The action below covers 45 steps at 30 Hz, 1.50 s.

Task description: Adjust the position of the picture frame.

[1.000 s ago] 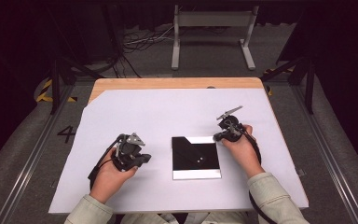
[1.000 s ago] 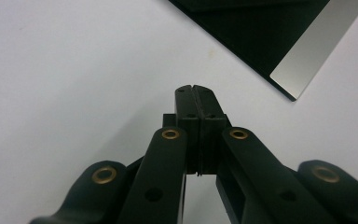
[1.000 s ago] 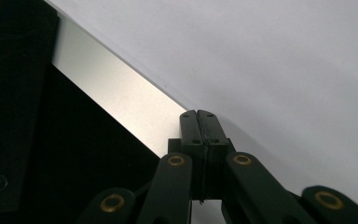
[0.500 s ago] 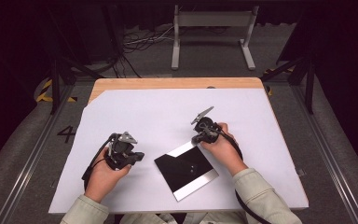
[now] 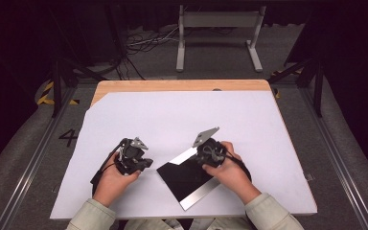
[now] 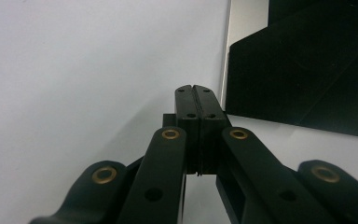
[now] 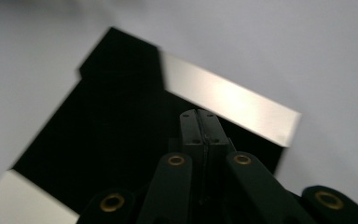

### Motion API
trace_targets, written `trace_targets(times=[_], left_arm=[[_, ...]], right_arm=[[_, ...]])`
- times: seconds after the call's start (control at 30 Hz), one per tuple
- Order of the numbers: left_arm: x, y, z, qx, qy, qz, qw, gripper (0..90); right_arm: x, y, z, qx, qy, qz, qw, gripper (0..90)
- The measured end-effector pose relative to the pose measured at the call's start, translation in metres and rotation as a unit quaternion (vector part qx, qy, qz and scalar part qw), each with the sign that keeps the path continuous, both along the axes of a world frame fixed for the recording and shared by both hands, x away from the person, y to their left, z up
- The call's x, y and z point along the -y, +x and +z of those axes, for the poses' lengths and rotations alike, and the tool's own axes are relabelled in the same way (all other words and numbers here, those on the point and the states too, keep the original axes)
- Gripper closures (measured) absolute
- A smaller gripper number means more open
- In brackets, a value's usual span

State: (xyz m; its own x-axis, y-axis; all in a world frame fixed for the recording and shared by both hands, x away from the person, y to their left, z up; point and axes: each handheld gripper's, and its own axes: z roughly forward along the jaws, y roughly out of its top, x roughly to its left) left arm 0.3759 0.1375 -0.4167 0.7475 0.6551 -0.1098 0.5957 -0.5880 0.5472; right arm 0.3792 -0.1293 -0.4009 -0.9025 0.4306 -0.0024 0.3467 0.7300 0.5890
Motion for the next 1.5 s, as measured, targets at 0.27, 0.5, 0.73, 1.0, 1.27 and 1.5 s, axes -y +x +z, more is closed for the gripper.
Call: trace_targets(times=[0.27, 0.5, 0.73, 1.0, 1.27, 1.5], left_arm=[[0.003, 0.002, 0.0, 0.002, -0.001, -0.006, 1.0, 90.0], [0.0, 0.003, 0.001, 0.003, -0.007, -0.003, 1.0, 90.0], [-0.001, 0.003, 0.002, 0.001, -0.009, -0.001, 1.0, 90.0], [-0.002, 0.003, 0.003, 0.002, -0.012, -0.001, 0.9999, 90.0], [-0.004, 0.003, 0.003, 0.001, -0.015, 0.001, 0.9999, 90.0], [-0.001, 0.003, 0.002, -0.002, -0.011, -0.002, 0.9999, 90.0]], right_arm=[[-0.03, -0.045, -0.004, -0.026, -0.002, 0.066, 0.9975, 90.0], [-0.051, -0.071, -0.013, -0.042, -0.02, 0.116, 0.9921, 90.0], [-0.057, -0.082, -0.019, -0.043, -0.041, 0.13, 0.9897, 90.0], [-0.062, -0.083, -0.025, -0.044, -0.067, 0.124, 0.9891, 90.0], [-0.054, -0.082, -0.023, -0.04, -0.082, 0.119, 0.9887, 90.0], [-0.029, -0.076, -0.022, -0.039, -0.085, 0.093, 0.9913, 90.0]])
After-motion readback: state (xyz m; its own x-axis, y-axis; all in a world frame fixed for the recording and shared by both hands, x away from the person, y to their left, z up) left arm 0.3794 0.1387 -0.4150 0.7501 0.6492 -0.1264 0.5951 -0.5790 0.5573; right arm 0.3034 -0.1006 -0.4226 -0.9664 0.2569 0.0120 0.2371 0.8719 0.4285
